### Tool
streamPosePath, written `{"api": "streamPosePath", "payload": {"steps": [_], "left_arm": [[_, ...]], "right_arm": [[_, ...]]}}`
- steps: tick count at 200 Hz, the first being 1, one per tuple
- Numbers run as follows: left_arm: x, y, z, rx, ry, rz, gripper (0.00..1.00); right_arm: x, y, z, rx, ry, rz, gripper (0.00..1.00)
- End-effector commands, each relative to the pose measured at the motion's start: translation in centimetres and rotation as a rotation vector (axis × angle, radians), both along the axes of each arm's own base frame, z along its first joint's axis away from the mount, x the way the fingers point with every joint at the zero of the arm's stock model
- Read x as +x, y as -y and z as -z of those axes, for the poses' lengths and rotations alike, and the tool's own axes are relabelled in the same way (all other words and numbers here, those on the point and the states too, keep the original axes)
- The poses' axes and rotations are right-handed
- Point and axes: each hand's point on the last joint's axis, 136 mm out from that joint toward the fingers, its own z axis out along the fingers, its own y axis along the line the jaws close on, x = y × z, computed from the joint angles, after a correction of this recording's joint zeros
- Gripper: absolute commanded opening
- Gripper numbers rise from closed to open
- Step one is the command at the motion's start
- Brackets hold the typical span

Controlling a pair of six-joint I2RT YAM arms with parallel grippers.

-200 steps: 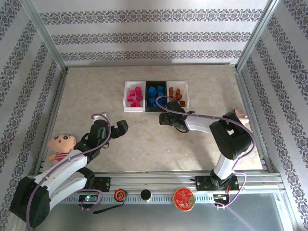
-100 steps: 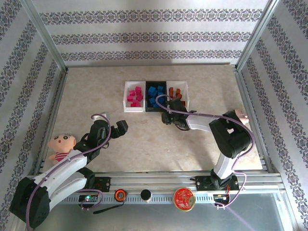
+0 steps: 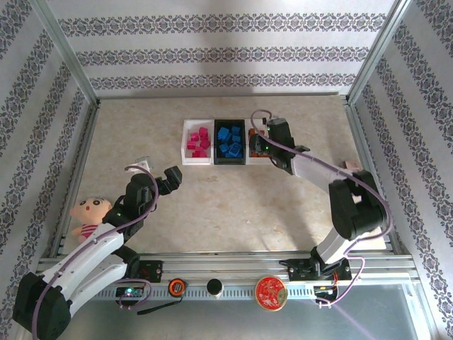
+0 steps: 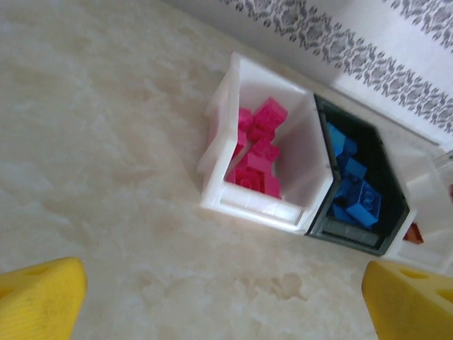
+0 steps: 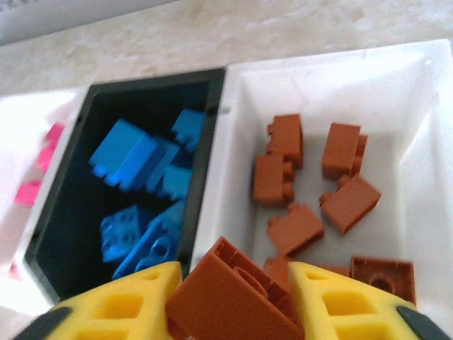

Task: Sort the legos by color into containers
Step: Place the lego in the container, then reset both arms

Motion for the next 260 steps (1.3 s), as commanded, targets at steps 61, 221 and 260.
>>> {"api": "streamPosePath", "payload": {"steps": [61, 221, 260], "left_arm": [[4.0, -8.0, -3.5, 0.41, 0.155, -0.281, 1.0], [9.4, -12.0, 7.4, 0.526, 0.088, -0.166, 0.99], [9.5, -11.8, 7.4, 0.524, 0.085, -0.154, 0.99]], "right_arm": [[-0.9, 2.5, -7.5, 0.034, 0.196, 0.081, 0.98], [-8.0, 18.5, -4.2, -0.393, 0.474, 0.342, 0.98], [-6.1, 18.3, -0.2, -0.351, 0.452, 0.294, 0.98]]}}
